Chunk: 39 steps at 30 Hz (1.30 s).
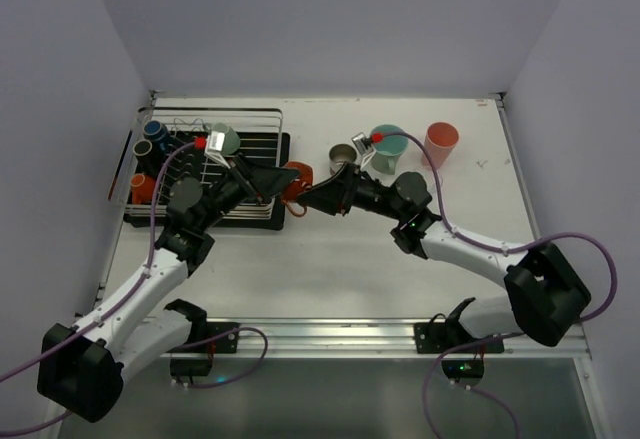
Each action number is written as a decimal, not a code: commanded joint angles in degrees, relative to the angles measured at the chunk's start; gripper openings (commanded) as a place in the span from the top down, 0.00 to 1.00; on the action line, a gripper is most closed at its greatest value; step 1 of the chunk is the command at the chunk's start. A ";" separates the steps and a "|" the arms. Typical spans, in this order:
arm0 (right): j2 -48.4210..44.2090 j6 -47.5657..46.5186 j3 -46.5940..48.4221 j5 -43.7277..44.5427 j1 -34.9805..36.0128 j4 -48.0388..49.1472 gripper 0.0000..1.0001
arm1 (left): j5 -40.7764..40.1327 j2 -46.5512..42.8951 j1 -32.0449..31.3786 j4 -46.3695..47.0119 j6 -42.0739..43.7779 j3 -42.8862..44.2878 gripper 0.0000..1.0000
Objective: Unload the cups from the dish rack
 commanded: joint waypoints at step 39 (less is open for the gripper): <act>4.32 -43.23 16.12 41.63 -7.01 -70.80 1.00 | -40.70 -15.51 -1.52 -49.37 45.72 10.05 0.01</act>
